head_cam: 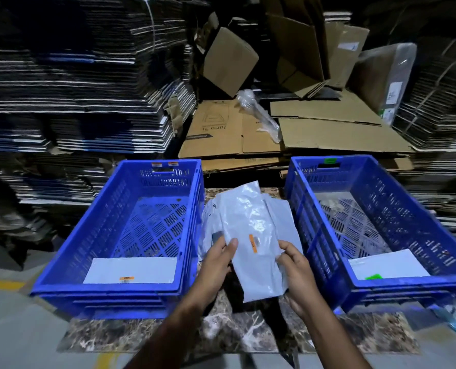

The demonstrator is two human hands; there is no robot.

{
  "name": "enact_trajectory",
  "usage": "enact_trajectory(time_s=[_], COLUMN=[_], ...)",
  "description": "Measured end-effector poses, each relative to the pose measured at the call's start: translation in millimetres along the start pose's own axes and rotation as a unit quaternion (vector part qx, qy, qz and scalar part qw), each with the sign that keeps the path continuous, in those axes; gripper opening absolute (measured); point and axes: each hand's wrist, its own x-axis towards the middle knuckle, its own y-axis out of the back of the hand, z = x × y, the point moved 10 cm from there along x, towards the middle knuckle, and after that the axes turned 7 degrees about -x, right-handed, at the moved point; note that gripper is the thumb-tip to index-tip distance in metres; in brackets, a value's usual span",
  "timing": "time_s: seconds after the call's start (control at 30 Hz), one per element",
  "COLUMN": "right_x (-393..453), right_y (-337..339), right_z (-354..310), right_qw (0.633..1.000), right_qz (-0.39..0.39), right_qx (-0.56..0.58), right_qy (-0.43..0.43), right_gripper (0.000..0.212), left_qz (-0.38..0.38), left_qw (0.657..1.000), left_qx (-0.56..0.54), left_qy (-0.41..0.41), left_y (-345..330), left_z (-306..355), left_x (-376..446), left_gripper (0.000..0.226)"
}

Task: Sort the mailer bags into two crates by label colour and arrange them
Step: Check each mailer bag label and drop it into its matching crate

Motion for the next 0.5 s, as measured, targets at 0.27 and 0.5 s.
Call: enact_trajectory(time_s=[0.27,0.5], right_x=[-11,-9], right_y=[-2,8], right_z=[-38,-33], right_qw=[0.982,0.973], right_qz=[-0.038,0.005], right_qx=[-0.150,-0.193], right_qy=[0.106,0.126], right_gripper=[0.027,0.013], left_qz=[0.019,0.002], left_qw=[0.998,0.999], left_qx=[0.031,0.031], left_qy=[-0.043,-0.027], left_y=[-1,-6], left_z=[13,14], left_x=[1,0], left_gripper=[0.030,0.025])
